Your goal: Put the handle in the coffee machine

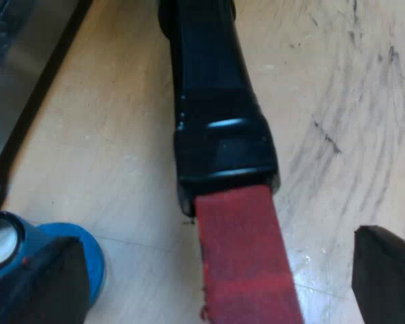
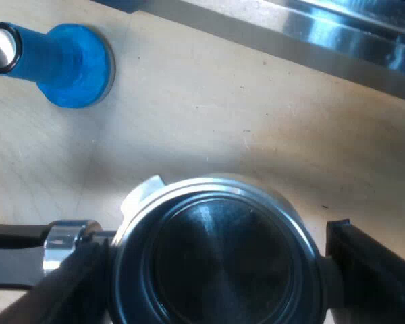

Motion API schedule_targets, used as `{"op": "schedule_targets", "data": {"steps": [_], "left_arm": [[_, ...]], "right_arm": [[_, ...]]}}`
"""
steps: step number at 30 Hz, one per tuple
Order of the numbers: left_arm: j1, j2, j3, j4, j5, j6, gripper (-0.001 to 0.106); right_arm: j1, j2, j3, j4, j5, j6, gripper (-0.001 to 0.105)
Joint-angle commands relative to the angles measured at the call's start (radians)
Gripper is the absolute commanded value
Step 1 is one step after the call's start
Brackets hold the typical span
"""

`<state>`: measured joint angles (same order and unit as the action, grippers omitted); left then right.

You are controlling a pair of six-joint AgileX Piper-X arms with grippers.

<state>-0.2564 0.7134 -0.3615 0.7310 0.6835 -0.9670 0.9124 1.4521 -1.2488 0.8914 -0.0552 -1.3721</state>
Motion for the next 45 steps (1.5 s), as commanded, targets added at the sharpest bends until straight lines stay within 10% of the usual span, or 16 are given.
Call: {"op": "schedule_targets", "data": {"steps": [1, 39, 45], "left_arm": [[-0.005, 0.013, -0.002, -0.014, 0.002, -0.002, 0.081], [-0.005, 0.095, -0.002, -0.104, 0.076, -0.001, 0.077], [-0.005, 0.095, -0.002, -0.104, 0.076, -0.001, 0.049]], "right_arm": [[-0.001, -0.016, -0.017, -0.012, -0.011, -0.007, 0.000], [-0.001, -0.016, -0.017, -0.012, -0.011, -0.007, 0.000], [-0.001, -0.016, -0.017, -0.012, -0.011, -0.007, 0.000]]}}
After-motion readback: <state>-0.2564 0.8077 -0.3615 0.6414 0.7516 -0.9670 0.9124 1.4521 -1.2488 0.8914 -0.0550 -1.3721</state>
